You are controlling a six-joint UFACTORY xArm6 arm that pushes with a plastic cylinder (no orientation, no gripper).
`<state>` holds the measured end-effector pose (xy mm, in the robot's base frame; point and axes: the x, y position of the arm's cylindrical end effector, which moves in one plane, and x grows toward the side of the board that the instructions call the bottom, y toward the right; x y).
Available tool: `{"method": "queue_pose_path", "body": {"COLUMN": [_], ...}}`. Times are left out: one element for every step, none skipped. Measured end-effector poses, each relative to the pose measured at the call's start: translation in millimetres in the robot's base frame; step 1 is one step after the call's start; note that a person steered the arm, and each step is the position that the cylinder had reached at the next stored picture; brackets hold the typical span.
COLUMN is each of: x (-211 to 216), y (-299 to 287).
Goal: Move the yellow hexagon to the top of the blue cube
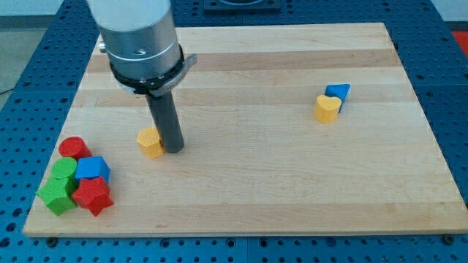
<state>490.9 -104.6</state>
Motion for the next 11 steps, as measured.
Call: {"method": "queue_pose_path", "body": {"x": [-22.5, -29.7, -16.6, -8.7, -2.1, 16.6, 22.1, 7.2, -30.9, -36.3, -24.3], "y": [53.1, 36.5, -12.2, -7.8, -8.2, -54.6, -85.6, -48.8, -39.8, -83.1, -95.6]}}
